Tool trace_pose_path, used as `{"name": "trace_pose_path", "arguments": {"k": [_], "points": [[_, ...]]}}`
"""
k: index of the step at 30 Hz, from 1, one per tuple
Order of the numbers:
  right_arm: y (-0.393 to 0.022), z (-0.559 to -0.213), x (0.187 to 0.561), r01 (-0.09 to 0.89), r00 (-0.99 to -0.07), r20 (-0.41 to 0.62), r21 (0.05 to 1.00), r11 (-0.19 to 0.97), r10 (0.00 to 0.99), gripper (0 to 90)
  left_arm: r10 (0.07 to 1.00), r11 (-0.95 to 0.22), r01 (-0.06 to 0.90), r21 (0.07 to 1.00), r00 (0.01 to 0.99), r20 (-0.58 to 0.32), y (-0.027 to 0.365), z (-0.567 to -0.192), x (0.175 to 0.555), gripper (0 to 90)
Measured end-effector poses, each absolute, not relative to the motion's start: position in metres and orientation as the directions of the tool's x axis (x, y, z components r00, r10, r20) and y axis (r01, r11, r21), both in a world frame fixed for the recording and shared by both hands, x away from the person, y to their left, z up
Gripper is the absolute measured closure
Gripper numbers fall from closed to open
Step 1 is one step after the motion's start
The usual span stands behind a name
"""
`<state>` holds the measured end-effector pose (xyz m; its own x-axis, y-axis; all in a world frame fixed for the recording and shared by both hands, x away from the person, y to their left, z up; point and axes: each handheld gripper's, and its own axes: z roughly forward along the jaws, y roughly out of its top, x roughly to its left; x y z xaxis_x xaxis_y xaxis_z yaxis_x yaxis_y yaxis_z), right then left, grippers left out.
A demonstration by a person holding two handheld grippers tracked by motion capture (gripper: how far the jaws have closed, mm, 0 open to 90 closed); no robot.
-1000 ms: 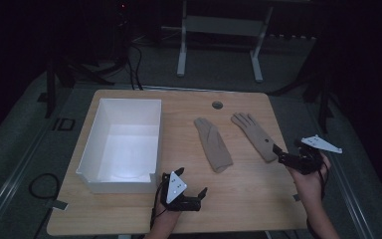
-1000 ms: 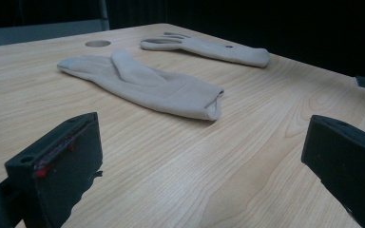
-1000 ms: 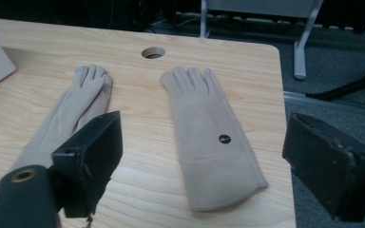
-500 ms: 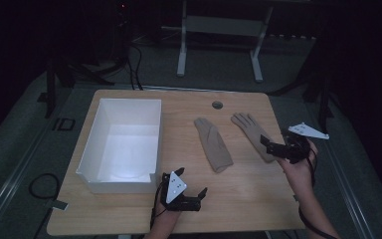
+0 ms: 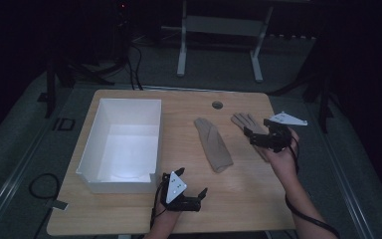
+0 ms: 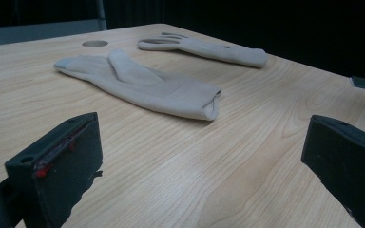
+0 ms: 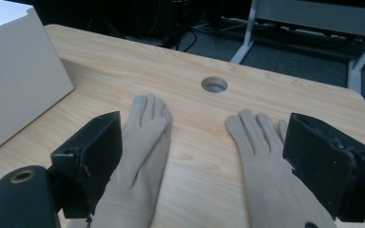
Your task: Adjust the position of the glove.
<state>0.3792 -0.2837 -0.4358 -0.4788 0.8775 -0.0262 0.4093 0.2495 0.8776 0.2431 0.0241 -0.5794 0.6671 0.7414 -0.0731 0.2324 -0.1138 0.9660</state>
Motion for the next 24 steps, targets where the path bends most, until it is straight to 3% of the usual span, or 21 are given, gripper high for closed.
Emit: {"name": "trace_pose_path", "arguments": {"k": [24], "points": [[-0.216, -0.470, 0.426, 0.452, -0.568, -0.018, 0.829, 0.330, 0.823, 14.5, 0.727, -0.108, 0.239, 0.965, 0.681, -0.088, 0.026, -0.579, 0.244, 0.3]]}}
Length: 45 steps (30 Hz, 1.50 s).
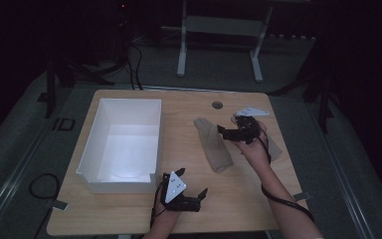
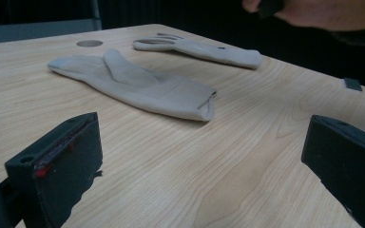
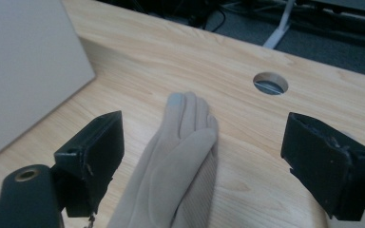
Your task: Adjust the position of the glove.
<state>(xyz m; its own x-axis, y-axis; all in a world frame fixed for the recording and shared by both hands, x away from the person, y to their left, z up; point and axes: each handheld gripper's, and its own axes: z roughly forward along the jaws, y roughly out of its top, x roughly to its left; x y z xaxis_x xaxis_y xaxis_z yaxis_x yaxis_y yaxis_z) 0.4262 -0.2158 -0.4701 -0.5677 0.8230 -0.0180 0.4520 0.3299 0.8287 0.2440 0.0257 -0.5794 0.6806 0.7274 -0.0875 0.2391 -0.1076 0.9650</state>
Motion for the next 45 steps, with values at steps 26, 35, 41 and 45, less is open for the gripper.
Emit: {"name": "trace_pose_path", "arguments": {"k": [26, 35, 41, 45], "points": [[-0.181, -0.560, 0.464, 0.557, -0.578, -0.028, 0.717, 0.419, 0.815, 37.4, 0.724, -0.115, 0.227, 0.967, 0.686, -0.075, 0.024, -0.579, 0.243, 0.3], [-0.175, -0.565, 0.459, 0.528, -0.587, -0.080, 0.717, 0.455, 0.806, 66.6, 0.724, -0.117, 0.225, 0.967, 0.686, -0.072, 0.023, -0.579, 0.243, 0.4], [-0.173, -0.554, 0.453, 0.573, -0.535, -0.033, 0.720, 0.391, 0.844, 76.3, 0.725, -0.113, 0.228, 0.967, 0.685, -0.077, 0.024, -0.579, 0.243, 0.3], [-0.176, -0.537, 0.447, 0.580, -0.499, -0.004, 0.742, 0.337, 0.867, 76.5, 0.725, -0.116, 0.225, 0.967, 0.685, -0.072, 0.023, -0.579, 0.243, 0.3]]}}
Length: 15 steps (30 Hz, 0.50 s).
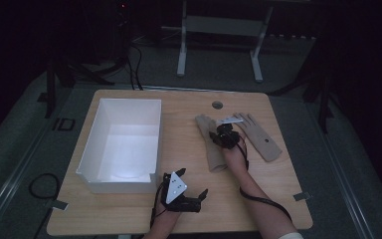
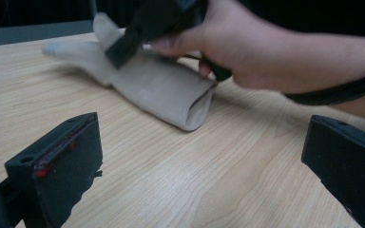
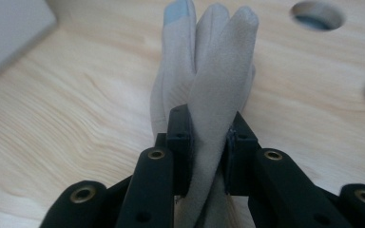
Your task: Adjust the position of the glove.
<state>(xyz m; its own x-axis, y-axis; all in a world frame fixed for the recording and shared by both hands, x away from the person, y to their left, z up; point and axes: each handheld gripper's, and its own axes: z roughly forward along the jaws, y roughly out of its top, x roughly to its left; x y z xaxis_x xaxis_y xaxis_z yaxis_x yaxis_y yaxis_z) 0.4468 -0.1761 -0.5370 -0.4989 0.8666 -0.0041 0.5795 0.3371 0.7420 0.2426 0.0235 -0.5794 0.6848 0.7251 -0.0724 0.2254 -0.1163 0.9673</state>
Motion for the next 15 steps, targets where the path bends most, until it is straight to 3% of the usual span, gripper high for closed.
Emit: {"name": "trace_pose_path", "arguments": {"k": [8, 15], "points": [[-0.193, -0.486, 0.415, 0.585, -0.367, 0.050, 0.788, 0.189, 0.929, 76.6, 0.727, -0.121, 0.223, 0.967, 0.683, -0.066, 0.023, -0.579, 0.242, 0.3], [-0.202, -0.483, 0.392, 0.606, -0.301, 0.098, 0.788, 0.111, 0.949, 76.5, 0.728, -0.122, 0.218, 0.968, 0.683, -0.062, 0.022, -0.579, 0.242, 0.3]]}}
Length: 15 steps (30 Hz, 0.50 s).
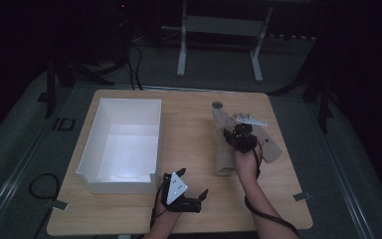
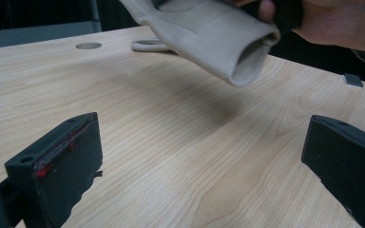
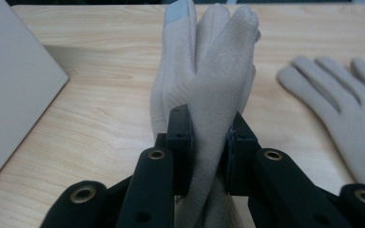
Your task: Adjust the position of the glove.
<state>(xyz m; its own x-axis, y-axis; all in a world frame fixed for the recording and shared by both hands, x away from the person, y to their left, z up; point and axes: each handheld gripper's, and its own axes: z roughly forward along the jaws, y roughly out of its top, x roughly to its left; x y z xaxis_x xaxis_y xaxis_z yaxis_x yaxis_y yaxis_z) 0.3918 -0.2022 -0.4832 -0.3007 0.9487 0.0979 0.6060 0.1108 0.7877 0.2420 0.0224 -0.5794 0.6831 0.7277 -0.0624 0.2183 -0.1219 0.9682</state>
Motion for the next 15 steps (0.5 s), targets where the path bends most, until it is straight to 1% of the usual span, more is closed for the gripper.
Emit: {"name": "trace_pose_path", "arguments": {"k": [3, 6, 10, 12, 14, 15], "points": [[-0.205, -0.493, 0.387, 0.626, -0.280, 0.121, 0.775, 0.086, 0.952, 76.5, 0.727, -0.124, 0.218, 0.968, 0.684, -0.061, 0.022, -0.579, 0.242, 0.3], [-0.203, -0.506, 0.386, 0.630, -0.268, 0.089, 0.770, 0.104, 0.959, 76.5, 0.726, -0.124, 0.218, 0.968, 0.685, -0.061, 0.023, -0.579, 0.242, 0.3], [-0.201, -0.525, 0.392, 0.650, -0.244, 0.099, 0.755, 0.087, 0.965, 76.4, 0.724, -0.125, 0.218, 0.968, 0.687, -0.061, 0.022, -0.579, 0.242, 0.3], [-0.198, -0.534, 0.395, 0.656, -0.247, 0.100, 0.749, 0.090, 0.964, 76.3, 0.724, -0.125, 0.218, 0.968, 0.687, -0.062, 0.023, -0.579, 0.242, 0.3], [-0.194, -0.542, 0.397, 0.659, -0.253, 0.073, 0.743, 0.117, 0.965, 75.8, 0.724, -0.124, 0.219, 0.968, 0.687, -0.063, 0.023, -0.579, 0.242, 0.3], [-0.193, -0.546, 0.397, 0.667, -0.256, 0.080, 0.736, 0.115, 0.963, 75.2, 0.723, -0.124, 0.219, 0.968, 0.688, -0.063, 0.023, -0.579, 0.242, 0.3]]}}
